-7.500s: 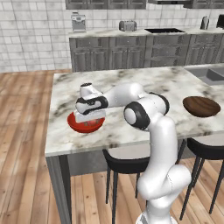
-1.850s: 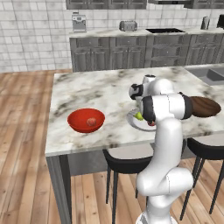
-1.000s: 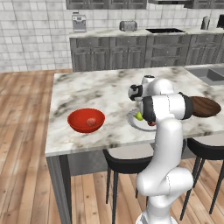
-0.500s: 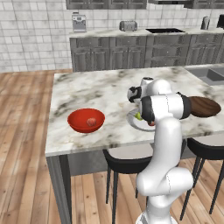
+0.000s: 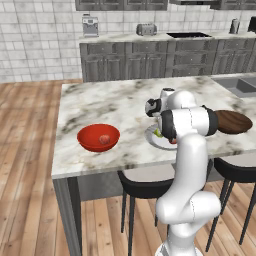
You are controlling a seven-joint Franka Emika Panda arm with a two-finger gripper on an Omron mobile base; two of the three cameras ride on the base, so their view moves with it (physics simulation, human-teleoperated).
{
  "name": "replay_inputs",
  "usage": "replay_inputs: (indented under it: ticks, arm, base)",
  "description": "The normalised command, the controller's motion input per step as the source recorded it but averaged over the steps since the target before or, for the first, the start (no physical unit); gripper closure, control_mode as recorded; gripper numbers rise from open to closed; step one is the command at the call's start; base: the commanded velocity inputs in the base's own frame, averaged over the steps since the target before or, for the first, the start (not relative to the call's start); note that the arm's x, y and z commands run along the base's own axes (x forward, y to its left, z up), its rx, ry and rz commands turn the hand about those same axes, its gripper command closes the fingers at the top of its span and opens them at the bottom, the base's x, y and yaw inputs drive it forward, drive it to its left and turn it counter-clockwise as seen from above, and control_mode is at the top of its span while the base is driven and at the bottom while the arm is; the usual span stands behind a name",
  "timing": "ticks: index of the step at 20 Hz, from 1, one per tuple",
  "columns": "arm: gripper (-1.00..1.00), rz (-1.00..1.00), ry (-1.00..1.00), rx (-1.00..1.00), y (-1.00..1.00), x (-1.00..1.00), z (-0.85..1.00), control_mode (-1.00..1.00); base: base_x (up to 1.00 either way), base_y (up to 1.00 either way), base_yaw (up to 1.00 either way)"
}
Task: Take the fruits from the plate on the dining counter and place two fruits in each bowl.
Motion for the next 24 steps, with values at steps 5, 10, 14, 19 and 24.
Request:
replay_inputs:
  ticks: [5,10,14,19,24]
  arm:
    - [-1.00,-0.09,-0.06,0.00,0.28,0.00,0.01,-1.00]
    - [-1.00,-0.14,-0.05,0.00,0.09,0.00,-0.07,-1.00]
    - [-1.00,-0.19,-0.01,0.00,0.00,0.00,-0.32,-1.00]
    - [-1.00,-0.14,0.00,0.00,0.00,0.07,-0.19,-1.00]
    - [-1.00,-0.14,0.00,0.00,0.00,0.02,-0.25,-1.00]
  base:
    - [0.00,0.00,0.00]
    - [0.00,0.00,0.00]
    - [0.00,0.00,0.00]
    - [0.00,0.00,0.00]
    - [0.00,0.00,0.00]
